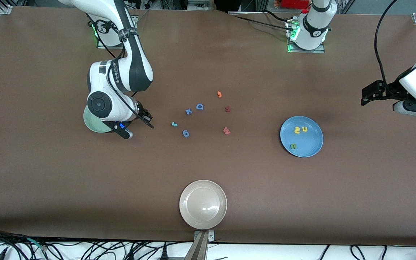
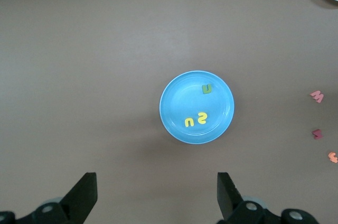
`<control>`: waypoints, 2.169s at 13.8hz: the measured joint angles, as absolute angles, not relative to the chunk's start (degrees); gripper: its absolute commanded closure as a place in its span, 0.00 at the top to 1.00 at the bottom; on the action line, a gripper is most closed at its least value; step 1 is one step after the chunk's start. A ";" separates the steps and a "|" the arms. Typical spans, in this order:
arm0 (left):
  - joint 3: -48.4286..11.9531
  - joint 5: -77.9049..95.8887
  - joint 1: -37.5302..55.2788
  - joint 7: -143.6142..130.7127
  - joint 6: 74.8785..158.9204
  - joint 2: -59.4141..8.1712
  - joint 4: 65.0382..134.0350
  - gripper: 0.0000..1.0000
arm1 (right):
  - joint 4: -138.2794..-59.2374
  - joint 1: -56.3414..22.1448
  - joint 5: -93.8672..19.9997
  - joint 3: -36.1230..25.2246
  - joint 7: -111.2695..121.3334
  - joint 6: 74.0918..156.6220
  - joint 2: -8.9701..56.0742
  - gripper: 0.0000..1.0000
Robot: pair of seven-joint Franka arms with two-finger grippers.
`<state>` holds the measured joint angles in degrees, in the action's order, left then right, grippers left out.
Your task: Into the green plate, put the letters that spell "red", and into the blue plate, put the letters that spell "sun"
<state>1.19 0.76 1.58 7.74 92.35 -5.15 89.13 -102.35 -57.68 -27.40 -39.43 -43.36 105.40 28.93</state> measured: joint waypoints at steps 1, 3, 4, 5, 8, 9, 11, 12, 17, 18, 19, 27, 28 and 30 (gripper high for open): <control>1.03 0.76 1.15 7.74 92.37 -4.67 89.87 1.00 | -102.38 -57.93 -27.40 -39.39 -43.28 105.42 28.99 0.54; -1.22 0.76 -0.57 7.74 92.40 -2.90 91.74 1.00 | -102.43 -58.56 -27.40 -39.20 -43.25 106.05 29.31 0.72; -2.10 0.76 -0.88 7.74 92.40 -1.99 92.37 1.00 | -102.45 -58.88 -27.40 -39.10 -43.24 106.99 29.61 0.82; -2.56 0.76 -0.88 7.74 92.40 -1.24 92.83 1.00 | -102.47 -59.17 -27.40 -38.97 -43.19 108.28 29.91 0.93; -2.81 0.76 -0.93 7.74 92.40 -0.66 93.35 1.00 | -102.70 -60.96 -27.40 -38.58 -43.00 113.08 31.54 0.98; -2.81 0.76 -0.96 7.74 92.40 -0.66 93.43 1.00 | -102.84 -61.74 -27.40 -38.21 -43.00 114.78 32.45 0.99; -2.81 0.76 -1.02 7.74 92.41 -0.67 93.49 1.00 | -103.12 -62.53 -27.78 -36.80 -43.15 118.12 34.42 0.99; -2.81 0.76 -1.02 7.74 92.41 -0.67 93.50 1.00 | -103.15 -62.62 -28.78 -35.98 -43.21 119.45 35.46 0.99; -2.92 0.76 -1.03 7.74 92.20 -0.76 93.51 1.00 | -103.40 -62.71 -31.10 -34.55 -43.23 123.75 38.97 0.98; -2.93 0.76 -1.03 7.74 92.15 -0.77 93.51 1.00 | -103.40 -62.71 -31.75 -34.25 -43.24 124.61 39.39 0.98; -2.98 0.76 -1.03 7.74 92.13 -0.77 93.51 1.00 | -103.41 -62.72 -32.25 -34.00 -43.24 125.33 39.77 0.98; -3.21 0.76 -1.13 7.74 92.13 -0.79 93.01 1.00 | -103.43 -62.71 -33.22 -33.82 -43.26 127.77 40.98 0.98; -3.21 0.76 -1.27 7.74 92.14 -0.81 92.66 1.00 | -103.45 -62.71 -33.22 -33.82 -43.26 128.14 41.15 0.98; -3.14 0.76 -1.66 7.74 92.15 -0.83 91.81 1.00 | -103.46 -62.70 -33.23 -33.82 -43.26 128.48 41.58 0.98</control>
<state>-3.14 0.76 -1.66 7.74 92.15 -0.83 91.81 -103.46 -62.70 -33.23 -33.82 -43.26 128.48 41.58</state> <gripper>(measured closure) 0.000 0.013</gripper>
